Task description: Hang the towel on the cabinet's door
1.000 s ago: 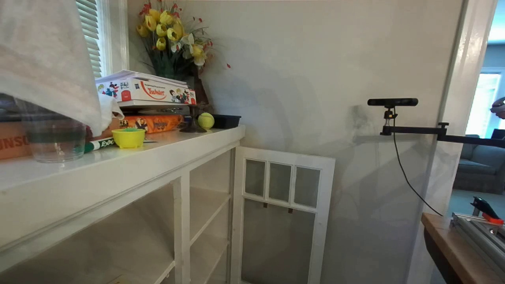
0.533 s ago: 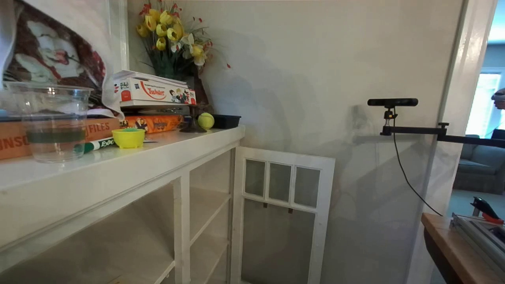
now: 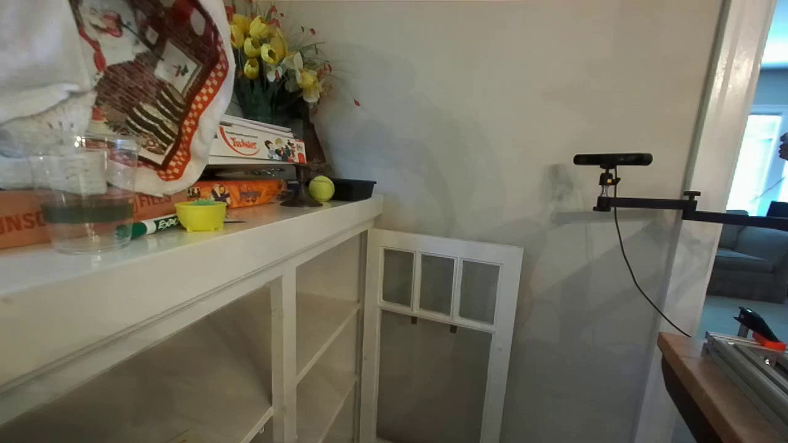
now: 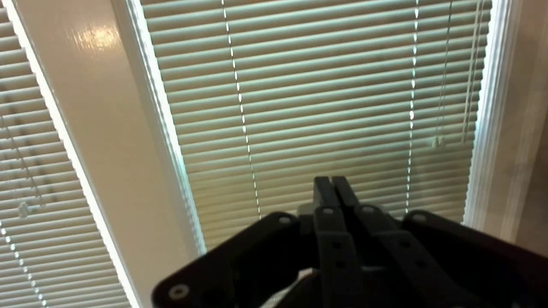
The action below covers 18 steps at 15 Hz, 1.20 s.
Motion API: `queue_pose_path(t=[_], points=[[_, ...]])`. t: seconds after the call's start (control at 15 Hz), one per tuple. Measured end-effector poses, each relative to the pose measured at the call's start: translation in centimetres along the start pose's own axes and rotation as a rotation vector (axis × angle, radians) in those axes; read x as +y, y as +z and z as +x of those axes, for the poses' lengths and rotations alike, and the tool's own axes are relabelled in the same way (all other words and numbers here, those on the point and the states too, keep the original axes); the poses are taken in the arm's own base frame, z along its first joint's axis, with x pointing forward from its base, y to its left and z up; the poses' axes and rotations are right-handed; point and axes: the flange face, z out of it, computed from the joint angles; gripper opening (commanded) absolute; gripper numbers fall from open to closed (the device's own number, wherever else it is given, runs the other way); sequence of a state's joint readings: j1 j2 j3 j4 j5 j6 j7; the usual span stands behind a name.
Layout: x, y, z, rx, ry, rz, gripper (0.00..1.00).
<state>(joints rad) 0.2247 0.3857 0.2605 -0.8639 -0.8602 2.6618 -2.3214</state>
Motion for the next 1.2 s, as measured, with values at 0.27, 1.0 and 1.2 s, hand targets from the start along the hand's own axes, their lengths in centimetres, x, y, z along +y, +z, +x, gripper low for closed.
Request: queue_pose_path(t=[0.27,1.0,1.2], points=[[1.4,-1.5,-1.3,-0.143,-0.114,0.008,0.01],[4.9,-3.7,-2.3,-0.338,-0.274,0.015,0.01],[7.2,-4.6,-1.7,-0.313,-0.237,-0.045,0.01]])
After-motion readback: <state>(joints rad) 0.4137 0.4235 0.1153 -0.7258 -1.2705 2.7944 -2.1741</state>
